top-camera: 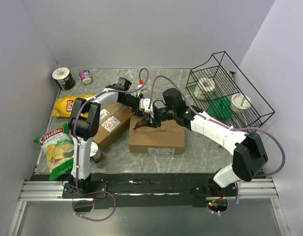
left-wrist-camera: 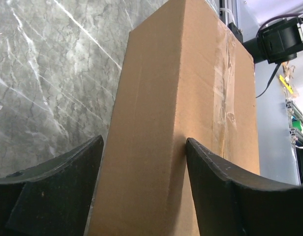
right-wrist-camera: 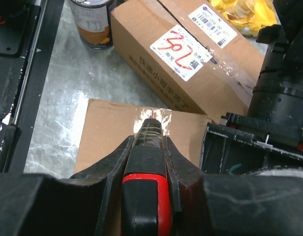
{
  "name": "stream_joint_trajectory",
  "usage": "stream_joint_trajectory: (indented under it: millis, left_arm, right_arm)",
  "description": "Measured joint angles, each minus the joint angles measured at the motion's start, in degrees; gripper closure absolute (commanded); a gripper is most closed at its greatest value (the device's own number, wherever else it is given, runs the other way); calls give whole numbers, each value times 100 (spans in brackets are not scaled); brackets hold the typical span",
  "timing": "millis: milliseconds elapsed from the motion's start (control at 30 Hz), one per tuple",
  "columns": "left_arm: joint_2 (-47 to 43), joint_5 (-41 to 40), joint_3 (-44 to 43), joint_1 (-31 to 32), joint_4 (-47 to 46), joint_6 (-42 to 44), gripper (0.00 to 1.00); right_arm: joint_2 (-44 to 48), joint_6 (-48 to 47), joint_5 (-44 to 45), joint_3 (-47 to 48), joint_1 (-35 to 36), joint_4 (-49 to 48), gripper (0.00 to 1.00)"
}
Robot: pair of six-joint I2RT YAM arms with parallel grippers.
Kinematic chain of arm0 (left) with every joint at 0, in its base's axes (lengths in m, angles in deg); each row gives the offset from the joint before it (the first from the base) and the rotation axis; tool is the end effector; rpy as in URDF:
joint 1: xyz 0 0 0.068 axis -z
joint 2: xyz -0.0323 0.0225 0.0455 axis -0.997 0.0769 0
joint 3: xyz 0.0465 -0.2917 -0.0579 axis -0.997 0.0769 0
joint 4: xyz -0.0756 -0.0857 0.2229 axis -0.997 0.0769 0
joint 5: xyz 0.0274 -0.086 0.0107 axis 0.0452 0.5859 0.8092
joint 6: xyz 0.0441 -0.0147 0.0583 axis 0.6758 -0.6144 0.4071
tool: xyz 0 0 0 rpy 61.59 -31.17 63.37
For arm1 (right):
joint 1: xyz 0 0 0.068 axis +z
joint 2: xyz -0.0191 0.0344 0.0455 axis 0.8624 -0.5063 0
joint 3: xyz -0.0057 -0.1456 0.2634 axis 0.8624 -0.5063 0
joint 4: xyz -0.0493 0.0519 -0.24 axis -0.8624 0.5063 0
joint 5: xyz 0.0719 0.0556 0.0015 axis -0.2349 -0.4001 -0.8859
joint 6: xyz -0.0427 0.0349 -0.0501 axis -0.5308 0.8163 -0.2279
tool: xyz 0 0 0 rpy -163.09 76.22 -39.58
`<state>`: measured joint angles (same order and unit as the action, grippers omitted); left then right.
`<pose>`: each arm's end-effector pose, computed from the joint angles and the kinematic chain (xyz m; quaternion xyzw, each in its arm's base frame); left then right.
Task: Unpack the express box
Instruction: Cut the express box at the center of the board.
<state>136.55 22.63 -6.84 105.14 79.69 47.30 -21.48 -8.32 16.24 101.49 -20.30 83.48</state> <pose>0.4127 -0.2084 0.1930 0.3827 0.7198 -0.5520 0.1754 0.2343 0.2481 0.3221 -0.6436 0.5201 0.3379 0.4484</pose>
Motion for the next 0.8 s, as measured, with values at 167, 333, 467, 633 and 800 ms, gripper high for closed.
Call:
stream_joint_trajectory:
  millis: [167,333,467,633,800]
  left_arm:
    - [81,87,-118,0,184,122,32]
    - [146,153,-210,2,326,199,33]
    - [203,195,-291,2,455,247,34]
    - [232,221,-350,4,560,323,36]
    - [251,254,-380,4,632,382,37]
  right_arm:
    - [136,-4,35,-146,-57,-24,100]
    - [262,-9,35,-245,-188,70,100]
    - [409,-15,50,-350,-295,197,100]
    - [614,-17,151,-463,-376,369,100]
    - [793,-17,273,-619,-446,474,100]
